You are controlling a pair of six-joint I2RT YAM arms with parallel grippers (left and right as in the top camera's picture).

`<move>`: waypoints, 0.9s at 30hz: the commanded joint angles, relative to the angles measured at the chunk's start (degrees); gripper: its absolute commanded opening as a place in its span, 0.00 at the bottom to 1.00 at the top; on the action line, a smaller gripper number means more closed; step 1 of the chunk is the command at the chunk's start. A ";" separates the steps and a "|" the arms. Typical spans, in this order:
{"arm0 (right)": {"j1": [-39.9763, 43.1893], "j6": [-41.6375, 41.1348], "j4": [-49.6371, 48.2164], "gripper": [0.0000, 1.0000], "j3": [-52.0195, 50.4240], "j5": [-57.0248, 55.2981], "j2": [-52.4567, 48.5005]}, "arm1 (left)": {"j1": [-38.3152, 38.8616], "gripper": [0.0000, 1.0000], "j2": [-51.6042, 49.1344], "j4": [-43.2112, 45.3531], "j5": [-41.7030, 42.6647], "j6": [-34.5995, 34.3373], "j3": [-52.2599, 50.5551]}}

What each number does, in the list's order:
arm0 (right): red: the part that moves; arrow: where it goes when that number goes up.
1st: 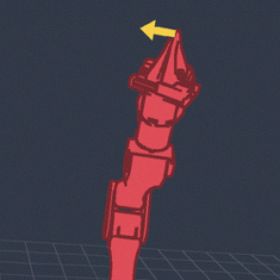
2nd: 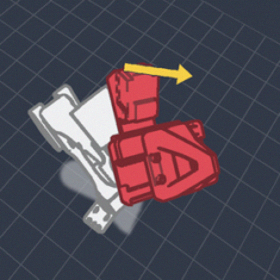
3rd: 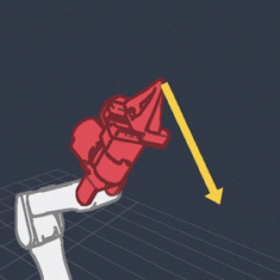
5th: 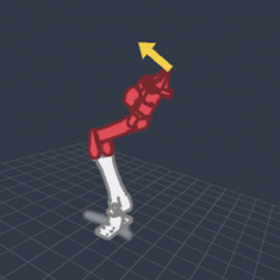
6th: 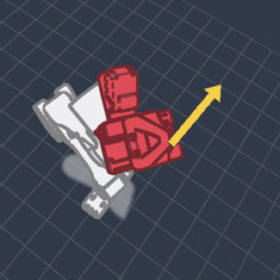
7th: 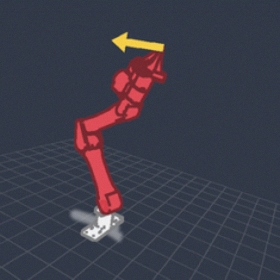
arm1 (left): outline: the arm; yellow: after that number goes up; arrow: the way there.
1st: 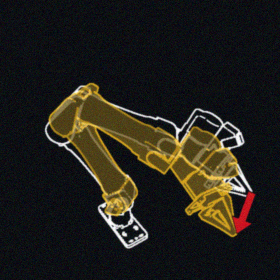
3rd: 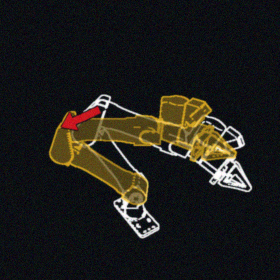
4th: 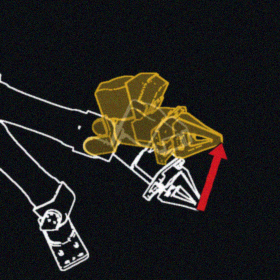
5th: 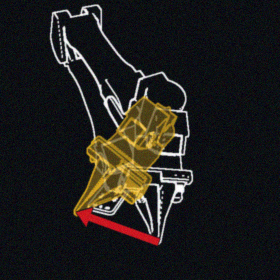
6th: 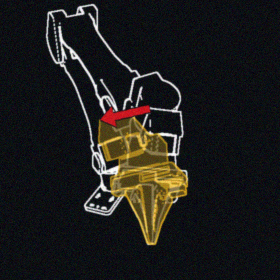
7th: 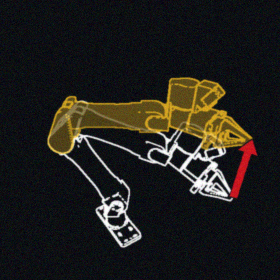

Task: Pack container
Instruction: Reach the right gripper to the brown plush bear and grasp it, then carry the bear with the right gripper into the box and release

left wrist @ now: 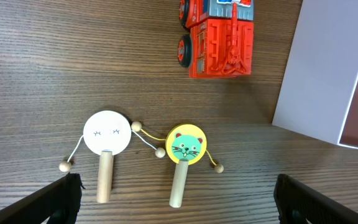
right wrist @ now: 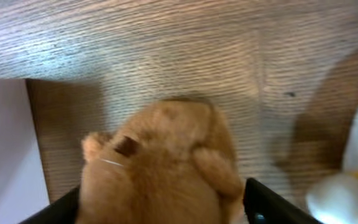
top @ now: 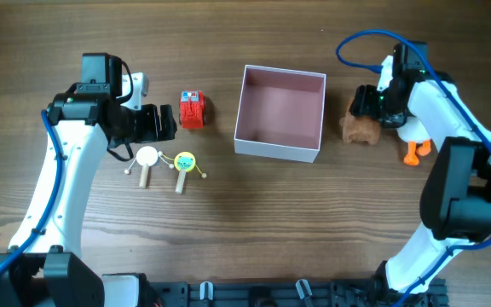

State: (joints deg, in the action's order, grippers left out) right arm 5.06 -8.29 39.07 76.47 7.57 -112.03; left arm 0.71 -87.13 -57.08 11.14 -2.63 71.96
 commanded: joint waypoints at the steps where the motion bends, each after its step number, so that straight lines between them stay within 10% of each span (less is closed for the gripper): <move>1: -0.74 -0.72 -0.52 0.36 0.79 -2.01 -1.73 | -0.24 1.00 -0.35 -0.22 -0.55 0.87 1.01; 7: -2.99 -2.45 2.47 0.04 3.15 -2.69 1.81 | -0.24 1.00 -0.35 -0.22 -0.55 0.87 1.01; 17: -21.16 -11.69 8.76 0.04 14.34 -6.71 20.72 | -0.24 1.00 -0.35 -0.22 -0.55 0.87 1.01; 27: -28.79 -32.20 0.63 0.04 12.70 -6.51 3.98 | -0.24 1.00 -0.35 -0.22 -0.55 0.87 1.01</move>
State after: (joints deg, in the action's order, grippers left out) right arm -22.33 -33.67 41.80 90.08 1.23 -101.38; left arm 0.71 -87.13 -57.12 10.90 -2.63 71.96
